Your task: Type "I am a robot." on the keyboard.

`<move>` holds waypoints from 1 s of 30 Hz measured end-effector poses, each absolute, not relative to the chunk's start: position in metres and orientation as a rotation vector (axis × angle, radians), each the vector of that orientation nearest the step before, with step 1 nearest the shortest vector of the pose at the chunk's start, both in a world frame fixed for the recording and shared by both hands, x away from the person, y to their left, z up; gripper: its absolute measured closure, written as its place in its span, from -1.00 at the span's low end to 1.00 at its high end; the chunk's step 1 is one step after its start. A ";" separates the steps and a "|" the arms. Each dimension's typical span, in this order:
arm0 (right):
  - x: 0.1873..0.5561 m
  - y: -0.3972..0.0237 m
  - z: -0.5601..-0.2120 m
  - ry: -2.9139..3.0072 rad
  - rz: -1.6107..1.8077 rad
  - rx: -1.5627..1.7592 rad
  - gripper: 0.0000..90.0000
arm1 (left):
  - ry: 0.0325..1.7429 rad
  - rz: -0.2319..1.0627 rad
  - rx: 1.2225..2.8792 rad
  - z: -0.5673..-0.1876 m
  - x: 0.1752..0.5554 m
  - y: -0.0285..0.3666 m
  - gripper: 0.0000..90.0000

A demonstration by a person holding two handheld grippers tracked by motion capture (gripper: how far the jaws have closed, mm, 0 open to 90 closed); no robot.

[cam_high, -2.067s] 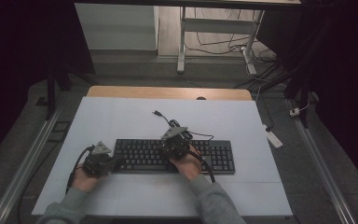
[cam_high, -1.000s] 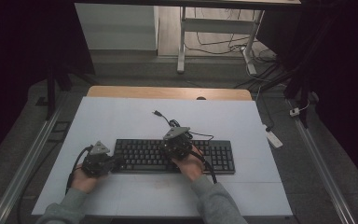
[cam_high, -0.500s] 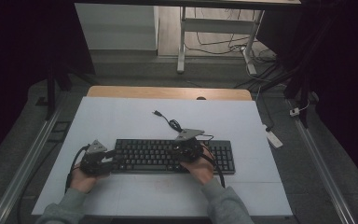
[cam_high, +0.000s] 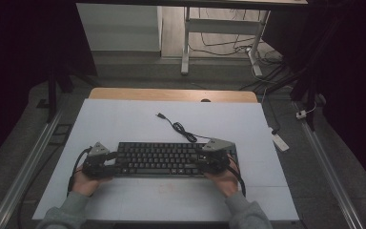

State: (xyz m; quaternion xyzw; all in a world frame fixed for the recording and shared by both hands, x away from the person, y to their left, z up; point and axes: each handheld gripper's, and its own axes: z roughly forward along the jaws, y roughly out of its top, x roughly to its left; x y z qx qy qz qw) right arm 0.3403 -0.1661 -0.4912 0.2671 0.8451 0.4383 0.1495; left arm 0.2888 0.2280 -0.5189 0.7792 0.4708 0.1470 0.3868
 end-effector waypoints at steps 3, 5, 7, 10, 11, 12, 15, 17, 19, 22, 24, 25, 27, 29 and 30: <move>0.336 -0.178 -0.493 2.414 1.258 0.781 0.24 | 1.187 0.375 1.988 -0.518 0.289 0.227 -0.10; 0.334 -0.185 -0.493 2.406 1.258 0.788 0.24 | 1.185 0.374 1.987 -0.517 0.289 0.227 -0.11; 0.331 -0.193 -0.493 2.401 1.251 0.792 0.23 | 1.187 0.375 1.985 -0.517 0.289 0.228 -0.11; 0.326 -0.205 -0.494 2.390 1.234 0.799 0.23 | 1.192 0.375 1.980 -0.517 0.289 0.229 -0.12; 0.324 -0.209 -0.494 2.385 1.232 0.802 0.23 | 1.192 0.375 1.979 -0.517 0.289 0.230 -0.13; 0.322 -0.214 -0.495 2.382 1.224 0.807 0.22 | 1.193 0.377 1.978 -0.517 0.288 0.230 -0.13; 0.318 -0.227 -0.496 2.370 1.221 0.832 0.22 | 1.190 0.379 1.978 -0.516 0.288 0.230 -0.14; 0.315 -0.235 -0.498 2.354 1.220 0.848 0.22 | 1.188 0.384 1.978 -0.516 0.288 0.231 -0.15; 0.313 -0.242 -0.499 2.350 1.202 0.864 0.22 | 1.189 0.387 1.979 -0.516 0.288 0.231 -0.15; 0.312 -0.247 -0.500 2.349 1.201 0.872 0.22 | 1.189 0.390 1.978 -0.516 0.288 0.231 -0.15; 0.312 -0.248 -0.501 2.348 1.198 0.868 0.22 | 1.189 0.390 1.974 -0.516 0.288 0.232 -0.15; 0.312 -0.248 -0.501 2.349 1.198 0.865 0.22 | 1.188 0.392 1.973 -0.516 0.288 0.232 -0.15; 0.312 -0.247 -0.501 2.350 1.185 0.866 0.22 | 1.182 0.393 1.970 -0.515 0.288 0.233 -0.13; 0.313 -0.246 -0.501 2.356 1.188 0.858 0.22 | 1.174 0.390 1.964 -0.514 0.287 0.233 -0.11; 0.313 -0.246 -0.501 2.351 1.190 0.859 0.22 | 1.168 0.387 1.962 -0.513 0.287 0.233 -0.10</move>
